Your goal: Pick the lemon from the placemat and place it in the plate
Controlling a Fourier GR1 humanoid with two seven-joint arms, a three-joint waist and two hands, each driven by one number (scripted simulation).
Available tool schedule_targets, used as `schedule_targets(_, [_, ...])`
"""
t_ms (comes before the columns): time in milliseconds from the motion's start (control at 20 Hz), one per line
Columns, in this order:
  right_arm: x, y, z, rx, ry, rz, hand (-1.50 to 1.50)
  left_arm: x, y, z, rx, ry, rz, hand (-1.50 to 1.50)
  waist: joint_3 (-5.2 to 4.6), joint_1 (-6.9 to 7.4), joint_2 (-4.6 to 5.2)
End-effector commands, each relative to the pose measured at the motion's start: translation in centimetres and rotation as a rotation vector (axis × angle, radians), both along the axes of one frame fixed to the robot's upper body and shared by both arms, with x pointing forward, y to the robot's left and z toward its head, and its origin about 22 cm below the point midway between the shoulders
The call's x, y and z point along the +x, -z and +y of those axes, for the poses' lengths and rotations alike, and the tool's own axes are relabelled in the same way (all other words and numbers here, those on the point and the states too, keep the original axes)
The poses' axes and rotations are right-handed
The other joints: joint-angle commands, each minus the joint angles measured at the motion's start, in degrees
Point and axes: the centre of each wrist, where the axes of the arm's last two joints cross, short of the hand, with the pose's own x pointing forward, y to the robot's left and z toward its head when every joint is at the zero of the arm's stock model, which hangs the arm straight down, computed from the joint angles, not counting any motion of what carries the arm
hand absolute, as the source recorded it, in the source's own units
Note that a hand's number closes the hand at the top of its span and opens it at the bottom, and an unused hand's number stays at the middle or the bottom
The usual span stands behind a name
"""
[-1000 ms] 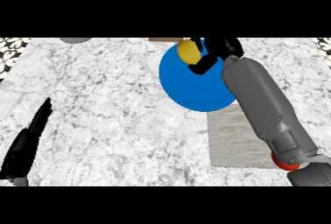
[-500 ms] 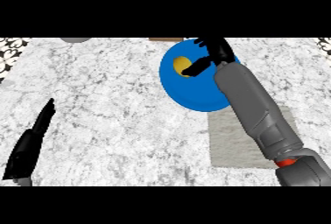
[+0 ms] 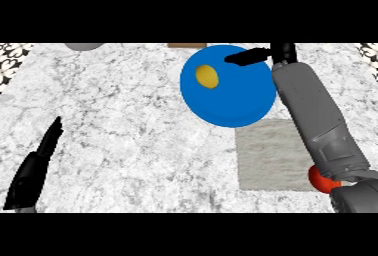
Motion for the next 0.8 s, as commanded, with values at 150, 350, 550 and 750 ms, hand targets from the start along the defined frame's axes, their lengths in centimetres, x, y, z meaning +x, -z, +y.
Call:
schedule_targets(150, [-1.3, 2.2, -8.5, 0.271, 0.076, -0.104, -1.50, 0.1, -0.8, 0.3, 0.006, -0.010, -0.014, 0.00, 0.08, -0.10, 0.18])
schedule_targets(350, [-2.6, 1.7, -14.7, 0.309, 0.065, -0.167, -1.50, -0.2, -0.3, 0.3, 0.009, 0.001, -0.029, 0.00, 0.06, 0.04, 0.19])
schedule_targets(550, [-4.6, 3.2, -19.2, 0.278, 0.015, -0.200, -1.50, 0.9, 0.3, -1.0, 0.003, 0.007, -0.012, 0.00, 0.08, 0.09, 0.36])
schedule_targets(750, [-5.4, 2.3, -21.8, 0.219, 0.014, -0.188, -1.50, 0.4, -0.1, 0.7, -0.002, 0.018, 0.008, 0.00, 0.07, 0.64, 0.35])
